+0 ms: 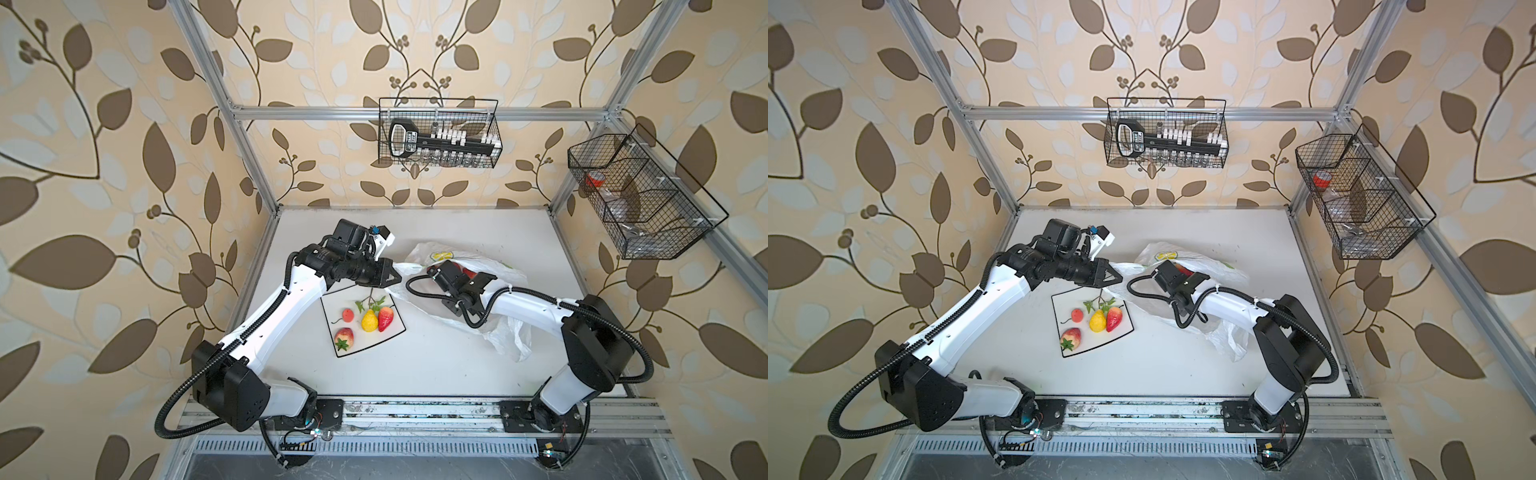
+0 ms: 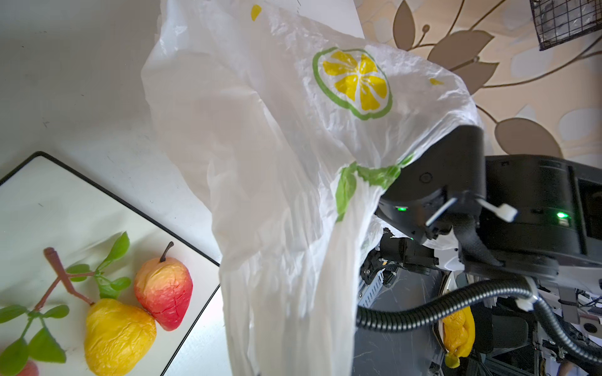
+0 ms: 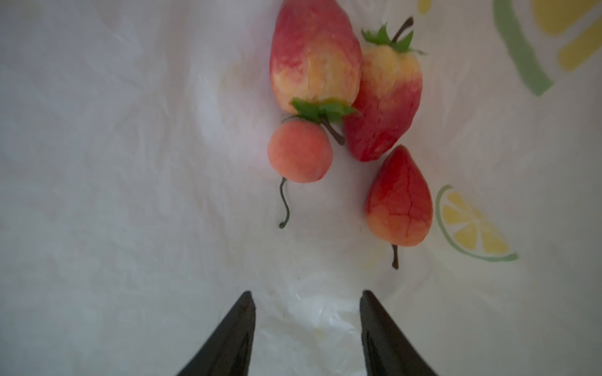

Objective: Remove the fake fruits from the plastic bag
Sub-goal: 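Lower the open right gripper toward the small round fruit in the bag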

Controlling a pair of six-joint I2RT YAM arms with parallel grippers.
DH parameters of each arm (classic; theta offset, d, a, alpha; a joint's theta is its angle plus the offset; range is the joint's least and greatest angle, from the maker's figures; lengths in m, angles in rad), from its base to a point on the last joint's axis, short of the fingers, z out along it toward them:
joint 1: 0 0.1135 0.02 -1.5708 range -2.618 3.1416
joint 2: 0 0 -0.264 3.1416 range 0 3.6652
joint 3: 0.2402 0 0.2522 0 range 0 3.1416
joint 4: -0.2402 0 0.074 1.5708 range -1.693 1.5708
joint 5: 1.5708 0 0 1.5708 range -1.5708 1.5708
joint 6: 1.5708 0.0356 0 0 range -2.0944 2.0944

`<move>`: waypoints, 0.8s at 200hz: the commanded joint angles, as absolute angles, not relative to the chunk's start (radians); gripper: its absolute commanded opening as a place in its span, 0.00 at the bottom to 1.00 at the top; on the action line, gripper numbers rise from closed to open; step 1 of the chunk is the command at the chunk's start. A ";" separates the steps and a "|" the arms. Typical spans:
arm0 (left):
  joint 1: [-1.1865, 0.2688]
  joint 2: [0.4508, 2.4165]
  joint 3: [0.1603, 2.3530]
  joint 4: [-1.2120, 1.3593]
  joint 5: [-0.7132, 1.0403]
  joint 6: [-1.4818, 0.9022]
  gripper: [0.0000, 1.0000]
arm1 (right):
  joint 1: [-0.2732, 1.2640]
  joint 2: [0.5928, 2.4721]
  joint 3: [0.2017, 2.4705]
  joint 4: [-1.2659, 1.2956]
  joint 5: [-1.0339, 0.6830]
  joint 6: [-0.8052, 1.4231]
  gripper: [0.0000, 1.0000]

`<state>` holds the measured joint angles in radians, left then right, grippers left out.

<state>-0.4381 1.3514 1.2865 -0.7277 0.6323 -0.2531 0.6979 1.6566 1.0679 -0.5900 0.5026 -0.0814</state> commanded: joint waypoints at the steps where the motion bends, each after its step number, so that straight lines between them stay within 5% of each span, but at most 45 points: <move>1: -0.460 1.329 1.289 -0.695 0.676 -0.244 0.00 | 0.696 1.682 1.098 -0.687 0.446 0.181 0.53; 95: -0.563 1.307 1.206 -0.652 0.618 -0.309 0.00 | 0.673 1.717 1.141 -0.525 0.392 0.851 0.65; 160: -0.593 1.263 1.146 -0.663 0.589 -0.317 0.00 | 0.622 1.793 1.177 -0.394 0.359 0.924 0.68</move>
